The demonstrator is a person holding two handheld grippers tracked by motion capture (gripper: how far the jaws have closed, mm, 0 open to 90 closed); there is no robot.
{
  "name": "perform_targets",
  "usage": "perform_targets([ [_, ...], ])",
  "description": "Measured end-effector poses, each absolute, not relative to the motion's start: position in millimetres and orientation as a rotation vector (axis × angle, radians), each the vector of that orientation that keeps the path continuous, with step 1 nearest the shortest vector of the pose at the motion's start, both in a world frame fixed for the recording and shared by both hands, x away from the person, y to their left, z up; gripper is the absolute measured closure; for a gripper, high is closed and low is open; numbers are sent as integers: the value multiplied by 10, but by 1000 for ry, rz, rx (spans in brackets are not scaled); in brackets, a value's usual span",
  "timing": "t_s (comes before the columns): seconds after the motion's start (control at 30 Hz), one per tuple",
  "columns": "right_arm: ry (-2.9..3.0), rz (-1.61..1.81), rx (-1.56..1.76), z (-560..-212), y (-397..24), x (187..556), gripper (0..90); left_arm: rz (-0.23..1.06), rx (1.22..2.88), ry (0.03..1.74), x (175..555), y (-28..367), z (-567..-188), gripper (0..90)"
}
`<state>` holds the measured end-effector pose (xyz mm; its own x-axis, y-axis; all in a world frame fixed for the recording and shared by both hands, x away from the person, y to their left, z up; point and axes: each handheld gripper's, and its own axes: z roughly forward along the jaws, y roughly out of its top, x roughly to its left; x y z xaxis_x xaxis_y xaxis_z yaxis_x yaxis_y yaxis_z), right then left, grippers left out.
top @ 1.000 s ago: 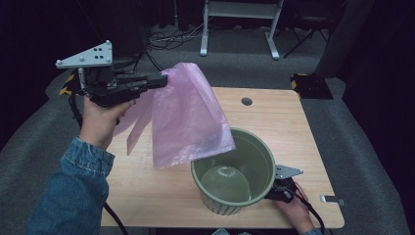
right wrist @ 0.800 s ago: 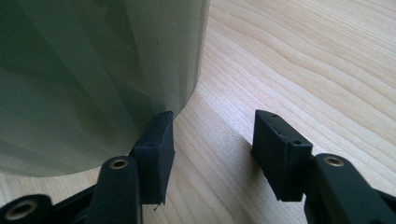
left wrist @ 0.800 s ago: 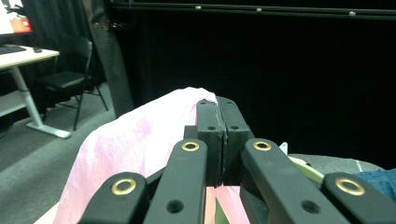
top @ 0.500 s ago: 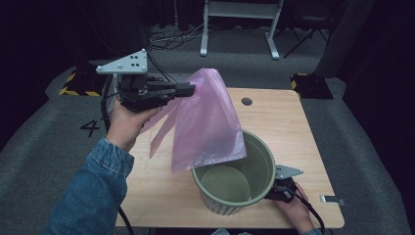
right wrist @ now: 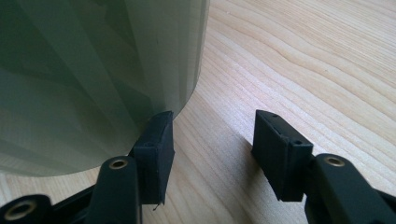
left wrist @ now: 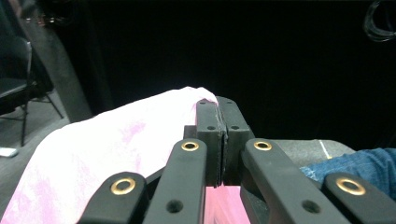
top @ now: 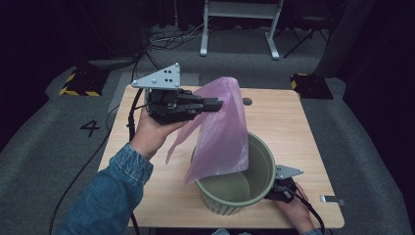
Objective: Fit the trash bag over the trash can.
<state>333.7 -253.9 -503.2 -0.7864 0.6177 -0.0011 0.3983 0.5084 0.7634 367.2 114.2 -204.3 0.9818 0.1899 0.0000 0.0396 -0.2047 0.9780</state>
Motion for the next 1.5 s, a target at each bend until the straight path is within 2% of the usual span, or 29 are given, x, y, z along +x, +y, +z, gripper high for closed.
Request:
perform_targets([
  [0.2,2479,1149,853,-5032,-2540,3338,479,130,1798,148,3675,988,-2096,884],
  [0.6,2479,1149,852,-5032,-2543,3334,473,128,1867,175,3666,886,-2501,872],
  [1.07,2480,1149,853,-5032,-2544,3336,472,131,2037,155,3252,876,-2904,871],
  [1.33,2479,1150,854,-5032,-2545,3337,472,82,2069,167,3108,923,-3072,872],
  [1.5,2477,1149,856,-5031,-2546,3336,480,101,2105,192,3017,1010,-3133,872],
])
